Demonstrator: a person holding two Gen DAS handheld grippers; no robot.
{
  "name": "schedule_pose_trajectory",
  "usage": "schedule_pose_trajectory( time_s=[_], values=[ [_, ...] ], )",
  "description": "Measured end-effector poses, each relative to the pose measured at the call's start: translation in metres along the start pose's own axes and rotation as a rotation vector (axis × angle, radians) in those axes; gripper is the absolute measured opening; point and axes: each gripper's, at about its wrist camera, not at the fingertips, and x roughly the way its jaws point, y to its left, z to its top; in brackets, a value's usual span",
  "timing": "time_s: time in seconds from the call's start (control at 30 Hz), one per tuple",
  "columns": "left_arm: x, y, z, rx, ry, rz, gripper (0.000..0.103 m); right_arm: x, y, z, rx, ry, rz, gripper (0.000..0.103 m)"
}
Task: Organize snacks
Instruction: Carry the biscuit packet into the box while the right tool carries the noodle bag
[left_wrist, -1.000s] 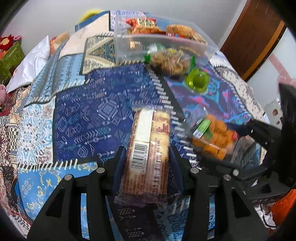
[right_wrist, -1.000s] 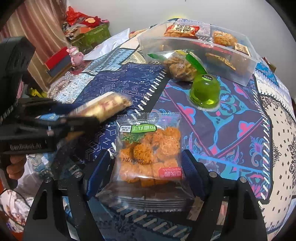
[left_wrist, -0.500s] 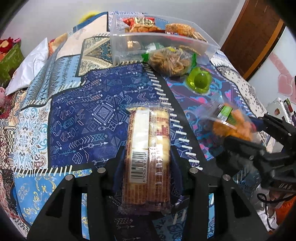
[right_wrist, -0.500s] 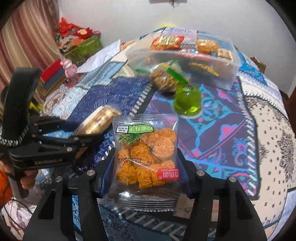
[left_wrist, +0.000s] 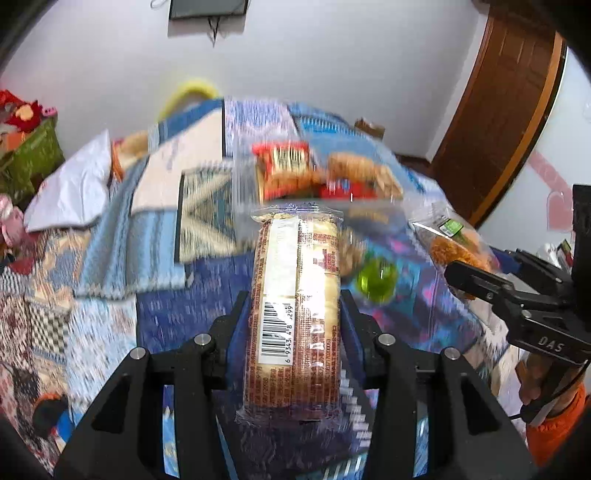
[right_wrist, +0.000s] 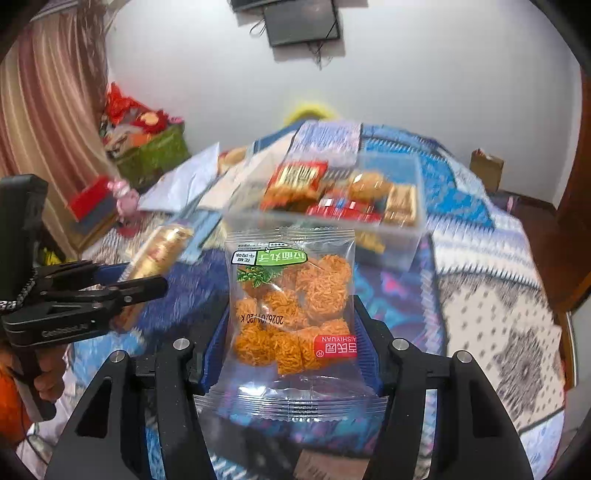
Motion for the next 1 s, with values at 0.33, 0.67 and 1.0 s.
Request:
schedule_pose_trajectory(
  time_s=[0.33, 0.67, 1.0],
  values=[
    [0.013, -0.003, 0.067, 0.004, -0.094, -0.016, 0.046, 0.017, -0.027, 0.055, 0.057, -0.085, -0.003, 0.056],
    [0.078, 0.012, 0.107, -0.043, -0.060, 0.001, 0.046, 0.069, -0.036, 0.094, 0.044, -0.079, -0.019, 0.056],
    [0.136, 0.026, 0.120, -0.075, -0.005, 0.026, 0.046, 0.129, -0.036, 0.110, 0.025, 0.006, -0.003, 0.056]
  ],
)
